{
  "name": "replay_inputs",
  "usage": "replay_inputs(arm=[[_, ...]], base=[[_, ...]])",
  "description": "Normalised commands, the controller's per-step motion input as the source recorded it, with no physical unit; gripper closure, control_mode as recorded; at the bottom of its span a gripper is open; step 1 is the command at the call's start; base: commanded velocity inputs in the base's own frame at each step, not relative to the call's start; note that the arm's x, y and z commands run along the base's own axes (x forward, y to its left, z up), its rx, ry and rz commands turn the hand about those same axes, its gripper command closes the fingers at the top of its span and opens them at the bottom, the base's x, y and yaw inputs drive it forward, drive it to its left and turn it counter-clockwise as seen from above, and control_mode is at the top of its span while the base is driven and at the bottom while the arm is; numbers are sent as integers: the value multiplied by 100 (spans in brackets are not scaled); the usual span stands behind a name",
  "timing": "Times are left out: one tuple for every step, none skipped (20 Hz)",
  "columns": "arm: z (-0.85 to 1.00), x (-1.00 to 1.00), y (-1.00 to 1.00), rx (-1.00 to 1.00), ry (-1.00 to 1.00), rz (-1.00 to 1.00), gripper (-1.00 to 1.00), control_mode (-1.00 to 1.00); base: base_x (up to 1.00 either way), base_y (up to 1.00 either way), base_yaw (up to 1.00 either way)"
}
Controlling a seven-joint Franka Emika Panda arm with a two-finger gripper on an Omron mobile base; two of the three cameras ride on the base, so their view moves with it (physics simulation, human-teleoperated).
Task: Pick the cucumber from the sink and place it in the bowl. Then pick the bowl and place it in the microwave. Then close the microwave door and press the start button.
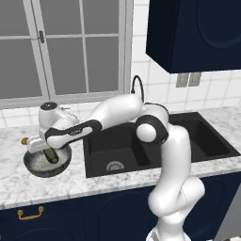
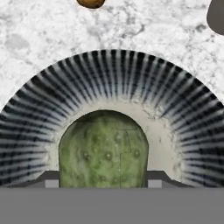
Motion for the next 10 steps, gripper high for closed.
replay_inputs(arm=[[-42,24,0,0,0,0,100,-100],[-46,19,0,0,0,0,100,-100],[-48,20,0,0,0,0,100,-100],[-44,26,0,0,0,0,100,-100],[-46,34,0,0,0,0,100,-100],[-44,34,0,0,0,0,100,-100],[-44,34,0,0,0,0,100,-100],[-44,34,0,0,0,0,100,-100],[-41,33,0,0,1,0,100,-100],[-39,34,0,0,2,0,100,-100]], base=[[0,0,0],[0,0,0],[0,0,0],[0,0,0],[0,0,0],[0,0,0],[0,0,0],[0,0,0],[0,0,0],[0,0,0]])
